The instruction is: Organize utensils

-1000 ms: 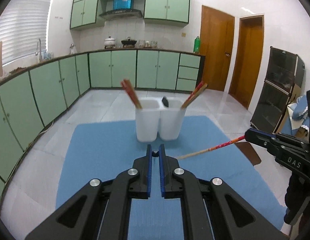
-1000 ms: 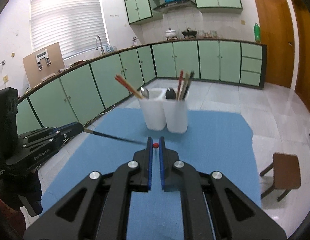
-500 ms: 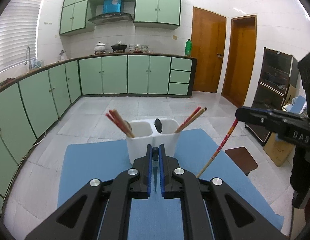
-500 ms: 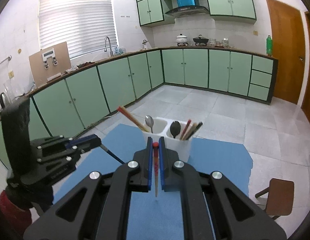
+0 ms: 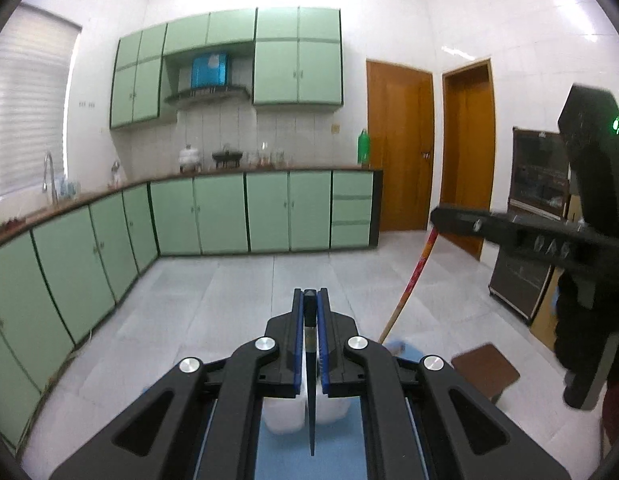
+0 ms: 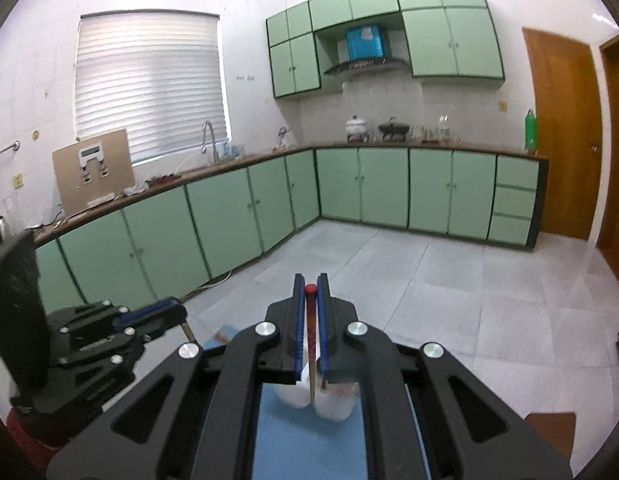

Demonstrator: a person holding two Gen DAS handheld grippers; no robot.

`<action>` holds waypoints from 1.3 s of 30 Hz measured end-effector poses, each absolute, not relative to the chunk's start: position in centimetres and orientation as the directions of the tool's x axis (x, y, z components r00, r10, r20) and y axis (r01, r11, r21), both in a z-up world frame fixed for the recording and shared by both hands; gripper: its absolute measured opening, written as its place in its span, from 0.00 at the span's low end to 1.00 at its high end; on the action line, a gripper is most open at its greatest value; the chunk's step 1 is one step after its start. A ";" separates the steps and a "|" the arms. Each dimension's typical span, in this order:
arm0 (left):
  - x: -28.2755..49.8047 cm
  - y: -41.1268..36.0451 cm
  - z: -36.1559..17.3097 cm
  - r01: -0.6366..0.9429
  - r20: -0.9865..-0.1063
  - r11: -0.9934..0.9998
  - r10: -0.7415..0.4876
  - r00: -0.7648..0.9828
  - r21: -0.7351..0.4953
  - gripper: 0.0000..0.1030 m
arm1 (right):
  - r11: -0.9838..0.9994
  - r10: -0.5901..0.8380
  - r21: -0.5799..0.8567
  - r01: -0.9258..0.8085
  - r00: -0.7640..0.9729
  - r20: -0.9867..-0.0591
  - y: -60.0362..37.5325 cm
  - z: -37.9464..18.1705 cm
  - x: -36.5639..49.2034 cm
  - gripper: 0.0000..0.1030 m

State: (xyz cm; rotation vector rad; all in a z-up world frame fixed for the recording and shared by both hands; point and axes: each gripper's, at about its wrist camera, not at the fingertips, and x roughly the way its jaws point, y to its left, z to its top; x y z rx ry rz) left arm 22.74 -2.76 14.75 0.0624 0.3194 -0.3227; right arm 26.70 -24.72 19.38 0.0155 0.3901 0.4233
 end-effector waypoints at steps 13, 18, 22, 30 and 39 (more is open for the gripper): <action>31.7 -3.9 13.8 0.259 -0.252 0.965 -0.243 0.937 0.032 0.06 | 0.933 0.359 0.119 -0.341 0.834 -0.420 -24.5 15.5 34.6 0.05; 34.1 -4.1 9.6 0.264 -0.355 0.964 -0.242 0.903 0.017 0.06 | 0.933 0.353 0.122 -0.339 0.795 -0.493 -23.3 12.2 36.5 0.05; 34.5 -4.1 7.8 0.272 -0.399 0.962 -0.245 0.884 0.012 0.11 | 0.934 0.346 0.115 -0.339 0.773 -0.532 -22.8 10.2 36.7 0.07; 32.0 -2.8 9.2 0.267 -0.372 0.964 -0.254 0.893 -0.018 0.36 | 0.942 0.335 0.172 -0.288 0.809 -0.483 -25.2 10.9 34.3 0.29; 25.5 -1.5 9.4 0.262 -0.364 0.964 -0.260 0.894 -0.045 0.63 | 0.946 0.323 0.181 -0.269 0.843 -0.430 -27.4 10.4 26.8 0.64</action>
